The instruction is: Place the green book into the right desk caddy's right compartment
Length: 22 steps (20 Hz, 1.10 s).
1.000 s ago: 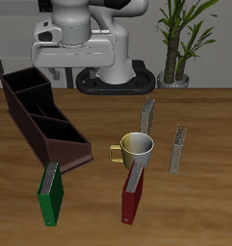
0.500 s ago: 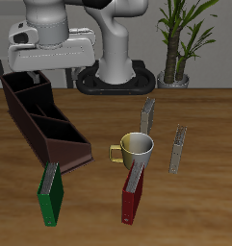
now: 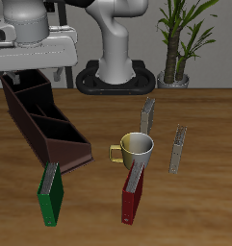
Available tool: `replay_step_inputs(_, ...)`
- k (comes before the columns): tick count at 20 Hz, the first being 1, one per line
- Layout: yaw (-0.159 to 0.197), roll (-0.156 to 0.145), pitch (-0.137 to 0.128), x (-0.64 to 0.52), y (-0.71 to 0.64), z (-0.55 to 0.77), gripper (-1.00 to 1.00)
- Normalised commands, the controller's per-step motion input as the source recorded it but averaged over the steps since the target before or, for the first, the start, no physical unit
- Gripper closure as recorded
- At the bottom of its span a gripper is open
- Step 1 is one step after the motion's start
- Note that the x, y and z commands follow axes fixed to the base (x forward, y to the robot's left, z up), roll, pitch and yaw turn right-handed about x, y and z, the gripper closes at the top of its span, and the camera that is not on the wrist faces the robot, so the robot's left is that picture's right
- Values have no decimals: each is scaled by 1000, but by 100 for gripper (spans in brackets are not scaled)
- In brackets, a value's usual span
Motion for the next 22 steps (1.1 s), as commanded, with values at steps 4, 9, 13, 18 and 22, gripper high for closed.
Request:
replay_step_inputs(4, -10, -5, -36, 251, -182, 134, -100)
replay_step_inputs(9, -6, -7, -94, 216, -43, 2, -100)
replay_step_inputs(13, -30, -14, 34, 155, -48, -186, -100)
replay_step_inputs(18, 7, 12, 20, 170, 41, -284, -100)
replay_step_inputs(22, 28, 17, -8, 101, 129, -184, -100)
